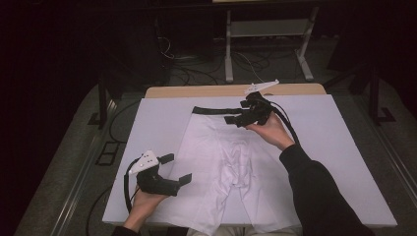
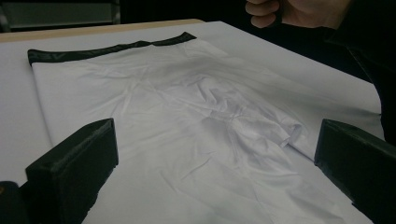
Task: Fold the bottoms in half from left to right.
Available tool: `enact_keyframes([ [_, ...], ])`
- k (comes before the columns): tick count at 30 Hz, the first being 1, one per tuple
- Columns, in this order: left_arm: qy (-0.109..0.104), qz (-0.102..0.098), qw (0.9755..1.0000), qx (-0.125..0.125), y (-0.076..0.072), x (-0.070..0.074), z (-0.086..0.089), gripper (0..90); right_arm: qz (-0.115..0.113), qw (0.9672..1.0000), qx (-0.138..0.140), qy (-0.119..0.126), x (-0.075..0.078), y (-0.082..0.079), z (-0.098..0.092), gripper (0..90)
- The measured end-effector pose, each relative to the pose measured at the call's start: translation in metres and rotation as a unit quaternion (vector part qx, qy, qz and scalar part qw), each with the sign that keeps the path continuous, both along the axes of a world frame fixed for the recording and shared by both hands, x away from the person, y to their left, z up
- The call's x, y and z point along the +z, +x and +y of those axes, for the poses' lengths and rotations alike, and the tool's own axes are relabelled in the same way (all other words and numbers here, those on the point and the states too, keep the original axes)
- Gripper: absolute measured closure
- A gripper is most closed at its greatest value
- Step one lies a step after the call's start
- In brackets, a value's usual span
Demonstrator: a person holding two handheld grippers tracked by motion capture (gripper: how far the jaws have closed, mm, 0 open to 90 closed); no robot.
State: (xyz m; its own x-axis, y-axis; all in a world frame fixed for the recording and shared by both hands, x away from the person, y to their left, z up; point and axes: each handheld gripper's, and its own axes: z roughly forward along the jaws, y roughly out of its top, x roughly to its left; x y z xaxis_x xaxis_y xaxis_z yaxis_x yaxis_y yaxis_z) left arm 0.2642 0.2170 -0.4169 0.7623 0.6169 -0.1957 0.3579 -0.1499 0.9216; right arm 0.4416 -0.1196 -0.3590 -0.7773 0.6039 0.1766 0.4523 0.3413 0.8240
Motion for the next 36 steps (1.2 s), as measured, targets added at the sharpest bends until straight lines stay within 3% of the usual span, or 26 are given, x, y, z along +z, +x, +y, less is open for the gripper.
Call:
enact_keyframes([
  [13,0.001,0.0,1.0,-0.004,0.0,0.0,-0.001,0.0,-0.008,1.0,0.002,0.005,0.005,0.014,0.019,0.0],
  [36,-0.004,-0.001,1.0,-0.004,0.0,0.001,0.001,0.0,0.003,1.0,0.007,0.002,-0.006,0.055,0.071,0.0],
])
